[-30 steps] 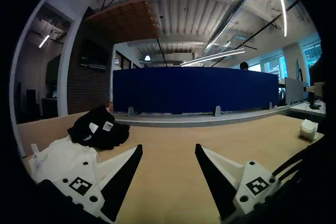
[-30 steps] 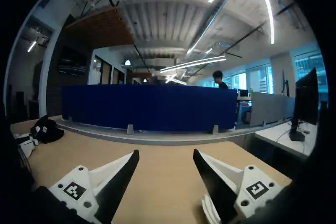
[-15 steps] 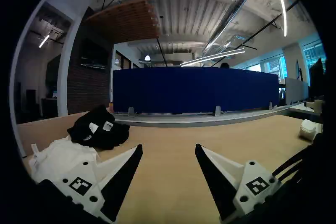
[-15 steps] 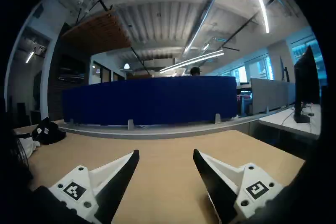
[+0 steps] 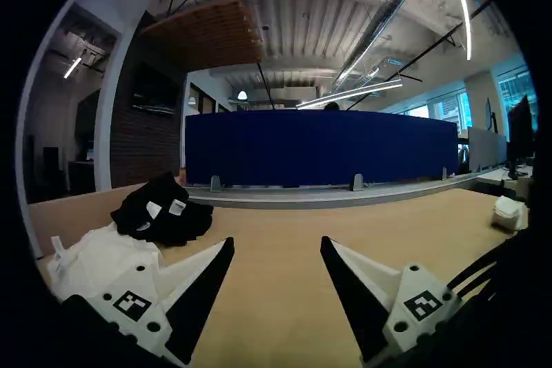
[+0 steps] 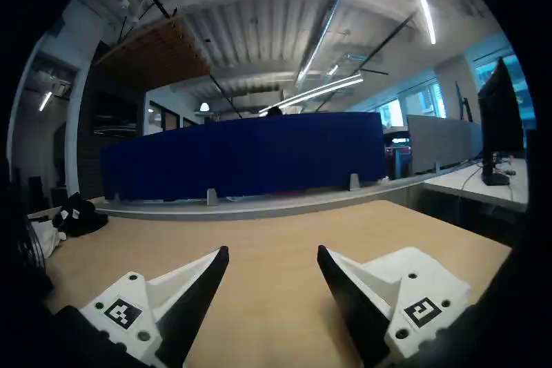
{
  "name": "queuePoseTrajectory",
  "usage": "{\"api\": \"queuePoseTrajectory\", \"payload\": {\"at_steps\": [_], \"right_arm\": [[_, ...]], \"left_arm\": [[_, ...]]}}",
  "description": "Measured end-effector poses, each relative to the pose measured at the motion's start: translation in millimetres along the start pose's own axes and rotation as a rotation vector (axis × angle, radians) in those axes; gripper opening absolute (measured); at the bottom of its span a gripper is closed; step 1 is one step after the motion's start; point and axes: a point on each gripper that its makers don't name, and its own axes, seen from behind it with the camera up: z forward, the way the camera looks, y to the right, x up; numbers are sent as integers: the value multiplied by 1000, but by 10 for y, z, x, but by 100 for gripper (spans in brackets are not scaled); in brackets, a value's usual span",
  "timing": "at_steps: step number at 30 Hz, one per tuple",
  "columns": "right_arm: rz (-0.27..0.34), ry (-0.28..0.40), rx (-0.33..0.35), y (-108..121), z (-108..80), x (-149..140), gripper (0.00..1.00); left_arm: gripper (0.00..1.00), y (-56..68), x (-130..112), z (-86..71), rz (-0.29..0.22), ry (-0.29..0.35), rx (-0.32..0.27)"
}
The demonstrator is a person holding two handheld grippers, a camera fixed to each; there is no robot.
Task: Fold towel
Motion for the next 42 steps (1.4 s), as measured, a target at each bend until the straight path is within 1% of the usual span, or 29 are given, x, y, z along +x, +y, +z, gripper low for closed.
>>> {"api": "queuePoseTrajectory", "payload": {"at_steps": [6,12,18,27,42], "right_arm": [[-24,5,6,-2,-10,-57,99],[-40,20,9,-18,-13,-50,99],[-53,24,12,-28,-20,-48,100],[-90,25,8,-62,-30,-110,99],[-92,24,8,-55,-1,-136,100]], "left_arm": [[93,2,5,-1,0,0,0],[93,2,4,1,0,0,0],[93,-2,2,-2,0,0,0],[93,0,3,-6,0,0,0],[93,-1,1,0,0,0,0]]}}
